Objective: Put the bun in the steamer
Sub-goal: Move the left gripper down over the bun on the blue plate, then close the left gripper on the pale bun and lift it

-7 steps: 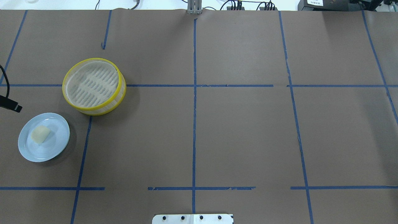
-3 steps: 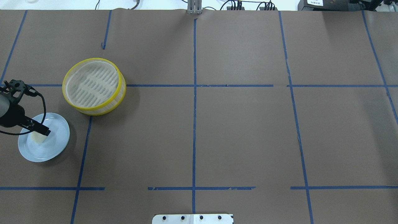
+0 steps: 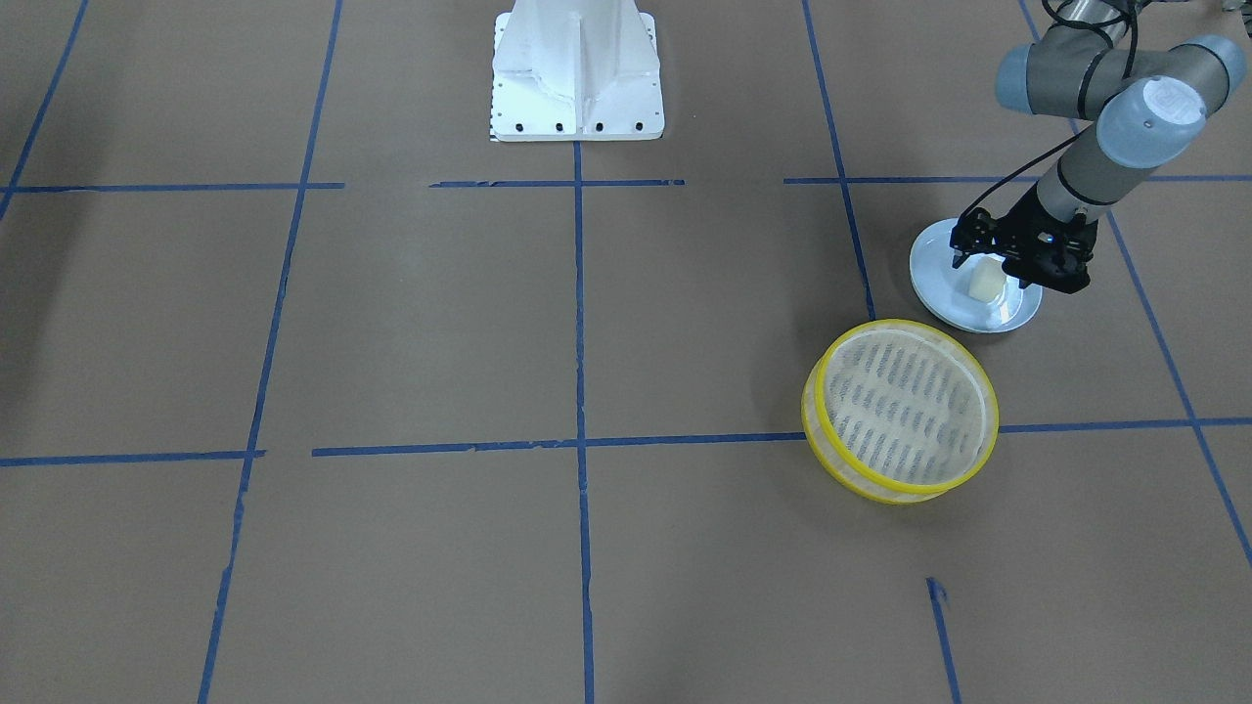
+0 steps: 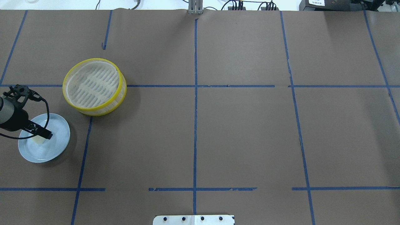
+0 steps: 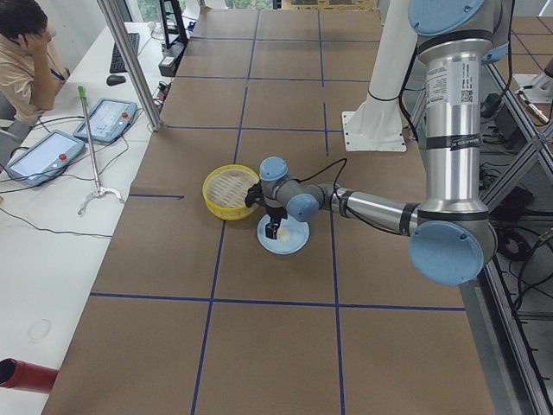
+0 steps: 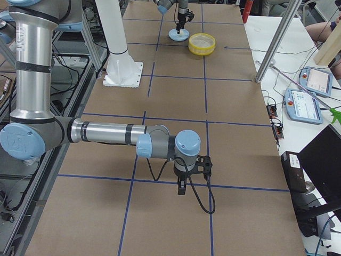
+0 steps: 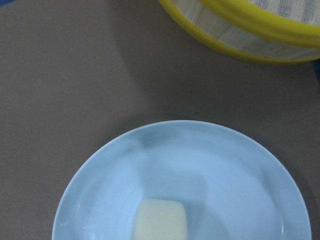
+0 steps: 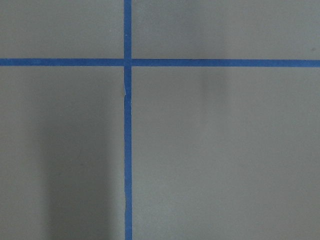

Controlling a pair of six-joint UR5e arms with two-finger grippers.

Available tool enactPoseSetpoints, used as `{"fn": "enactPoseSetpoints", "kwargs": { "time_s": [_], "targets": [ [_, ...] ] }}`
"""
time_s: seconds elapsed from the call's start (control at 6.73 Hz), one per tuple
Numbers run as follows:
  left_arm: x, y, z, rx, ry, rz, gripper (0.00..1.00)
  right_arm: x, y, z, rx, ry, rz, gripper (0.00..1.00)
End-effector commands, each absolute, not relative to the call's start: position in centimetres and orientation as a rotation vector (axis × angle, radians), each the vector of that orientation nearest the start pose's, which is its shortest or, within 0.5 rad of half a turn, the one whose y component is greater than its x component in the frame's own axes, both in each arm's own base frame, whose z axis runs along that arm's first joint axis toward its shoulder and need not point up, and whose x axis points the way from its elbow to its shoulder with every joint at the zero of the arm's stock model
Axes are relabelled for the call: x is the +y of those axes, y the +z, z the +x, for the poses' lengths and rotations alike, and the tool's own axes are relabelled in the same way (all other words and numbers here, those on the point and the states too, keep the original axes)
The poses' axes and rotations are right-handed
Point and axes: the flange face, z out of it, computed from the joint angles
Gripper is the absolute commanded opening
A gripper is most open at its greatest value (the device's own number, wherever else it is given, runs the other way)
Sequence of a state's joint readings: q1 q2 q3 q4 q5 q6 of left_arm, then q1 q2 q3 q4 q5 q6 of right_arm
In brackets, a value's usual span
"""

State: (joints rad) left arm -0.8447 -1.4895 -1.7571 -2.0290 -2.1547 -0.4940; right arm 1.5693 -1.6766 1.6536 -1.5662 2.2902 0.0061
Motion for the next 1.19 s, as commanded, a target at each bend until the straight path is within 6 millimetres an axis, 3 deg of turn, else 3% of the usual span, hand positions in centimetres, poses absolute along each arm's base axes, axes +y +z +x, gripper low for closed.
{"fn": "enactPoseSetpoints", "kwargs": {
  "time_s": [0.0,0.59,1.04],
  "targets": [
    [-41.44,57.59,26.46,0.781,0.384,0.120,0.93,-44.56,67.09,6.70,-0.719,0.011,-0.020,1.00],
    [-41.10,57.75,26.98,0.782,0.391,0.110,0.79,-44.56,67.09,6.70,-0.719,0.011,-0.020,1.00],
    [-40.85,58.15,27.36,0.778,0.398,0.100,0.79,-44.56,67.09,6.70,-0.719,0.011,-0.020,1.00]
  ]
}}
